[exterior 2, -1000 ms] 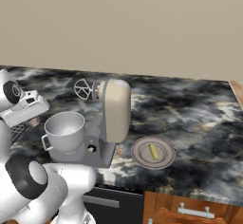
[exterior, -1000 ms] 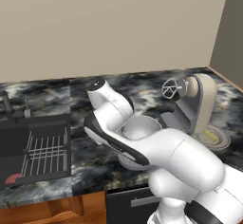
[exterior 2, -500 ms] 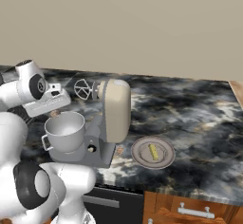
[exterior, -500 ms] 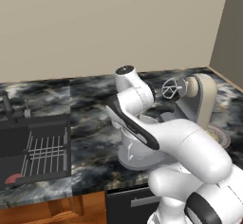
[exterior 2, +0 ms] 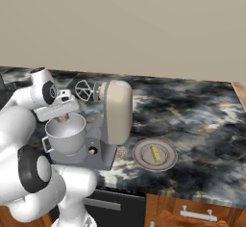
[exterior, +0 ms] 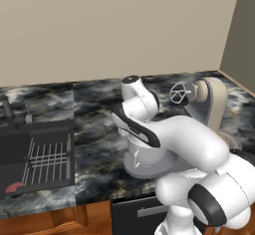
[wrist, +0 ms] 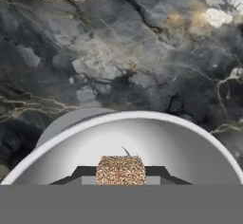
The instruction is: Add butter and sugar cubes to the stand mixer bowl and then turn on the stand mixer to begin making frosting.
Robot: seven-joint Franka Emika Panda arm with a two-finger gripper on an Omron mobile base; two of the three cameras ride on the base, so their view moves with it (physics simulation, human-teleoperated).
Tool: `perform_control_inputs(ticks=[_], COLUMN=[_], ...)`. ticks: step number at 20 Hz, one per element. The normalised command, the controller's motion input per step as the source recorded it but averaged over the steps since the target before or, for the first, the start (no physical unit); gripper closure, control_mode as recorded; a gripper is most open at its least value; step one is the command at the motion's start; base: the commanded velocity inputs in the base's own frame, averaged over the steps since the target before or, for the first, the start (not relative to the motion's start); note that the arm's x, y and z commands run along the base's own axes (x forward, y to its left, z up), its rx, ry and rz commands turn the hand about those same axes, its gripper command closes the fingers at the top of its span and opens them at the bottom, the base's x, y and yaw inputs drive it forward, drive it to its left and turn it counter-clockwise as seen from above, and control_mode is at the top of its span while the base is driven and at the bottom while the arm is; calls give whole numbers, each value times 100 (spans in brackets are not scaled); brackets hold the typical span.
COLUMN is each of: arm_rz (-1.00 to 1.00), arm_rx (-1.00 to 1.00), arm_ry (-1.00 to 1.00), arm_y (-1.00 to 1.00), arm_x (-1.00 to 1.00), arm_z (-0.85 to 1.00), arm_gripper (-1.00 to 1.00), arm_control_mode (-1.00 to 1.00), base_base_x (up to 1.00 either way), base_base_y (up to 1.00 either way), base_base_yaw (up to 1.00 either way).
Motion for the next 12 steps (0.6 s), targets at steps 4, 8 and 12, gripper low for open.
perform_control_inputs(ticks=[4,8,12], arm_rz=[-2,-2,-4], arm_rx=[0,0,0], arm_ry=[10,9,4], arm_y=[-12,-8,-21], arm_x=[15,13,3], arm_z=[-41,-41,-30], arm_gripper=[100,100,100], arm_control_mode=[-100,-100,-100], base_base_x=[0,0,0], base_base_y=[0,0,0], base_base_yaw=[0,0,0])
